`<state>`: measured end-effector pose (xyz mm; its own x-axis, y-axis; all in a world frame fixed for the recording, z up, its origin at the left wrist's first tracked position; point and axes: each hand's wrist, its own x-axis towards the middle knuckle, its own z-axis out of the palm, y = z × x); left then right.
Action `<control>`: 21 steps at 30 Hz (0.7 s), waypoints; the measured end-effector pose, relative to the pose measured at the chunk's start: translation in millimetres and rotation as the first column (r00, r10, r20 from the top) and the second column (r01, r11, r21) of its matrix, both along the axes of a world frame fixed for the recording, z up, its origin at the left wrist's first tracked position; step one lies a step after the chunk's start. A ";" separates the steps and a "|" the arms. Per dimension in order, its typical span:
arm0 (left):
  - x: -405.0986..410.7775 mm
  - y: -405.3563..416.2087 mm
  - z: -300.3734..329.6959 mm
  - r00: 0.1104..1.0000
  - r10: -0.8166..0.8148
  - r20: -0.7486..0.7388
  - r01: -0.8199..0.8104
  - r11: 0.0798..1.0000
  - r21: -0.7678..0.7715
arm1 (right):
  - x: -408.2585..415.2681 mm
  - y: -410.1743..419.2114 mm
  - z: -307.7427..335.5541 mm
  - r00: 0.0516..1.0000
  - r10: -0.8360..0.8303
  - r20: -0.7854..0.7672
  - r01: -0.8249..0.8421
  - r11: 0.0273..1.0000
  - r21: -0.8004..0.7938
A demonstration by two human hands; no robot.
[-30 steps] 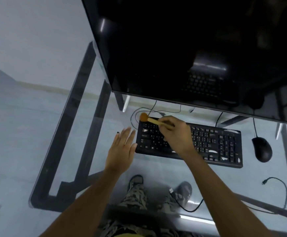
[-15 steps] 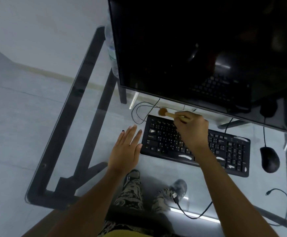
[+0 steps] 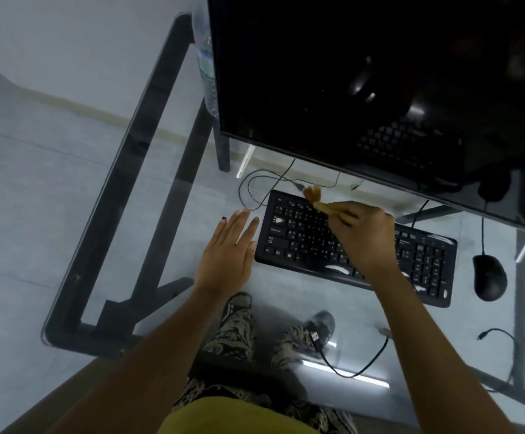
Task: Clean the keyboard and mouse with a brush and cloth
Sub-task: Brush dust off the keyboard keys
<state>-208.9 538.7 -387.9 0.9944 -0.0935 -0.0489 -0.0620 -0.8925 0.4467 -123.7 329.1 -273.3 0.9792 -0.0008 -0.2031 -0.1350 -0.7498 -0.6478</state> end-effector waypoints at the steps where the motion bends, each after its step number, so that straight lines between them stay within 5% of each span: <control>1: 0.0 -0.4 0.2 1.000 -0.003 0.000 0.003 1.000 0.000 | -3.7 -2.2 3.7 0.997 0.067 -0.049 -0.067 0.998 0.010; 4: -0.5 0.2 -0.1 1.000 -0.009 0.002 0.009 1.000 0.003 | -17.7 -4.0 14.1 0.975 0.222 -0.009 -0.222 0.972 -0.080; 7: 0.0 0.2 -0.8 1.000 -0.008 -0.003 0.008 1.000 0.011 | -28.7 -5.9 14.5 0.970 0.175 0.167 -0.152 0.978 -0.142; 12: -0.3 0.6 0.8 1.000 -0.014 -0.001 0.014 1.000 0.008 | -60.8 7.9 12.8 0.939 0.316 -0.132 -0.322 0.947 -0.022; 16: -0.4 1.7 -0.4 1.000 -0.014 -0.007 0.014 1.000 0.006 | -67.4 12.9 10.7 0.979 0.161 0.121 -0.156 0.986 -0.053; 19: -1.2 1.8 -0.9 1.000 -0.020 -0.012 0.020 1.000 0.008 | -75.1 23.2 7.4 0.946 0.318 -0.068 -0.320 0.947 -0.024; 21: -0.7 2.2 -1.4 1.000 -0.019 -0.012 0.019 1.000 0.009 | -75.0 23.5 8.4 0.970 0.244 -0.009 -0.244 0.970 0.010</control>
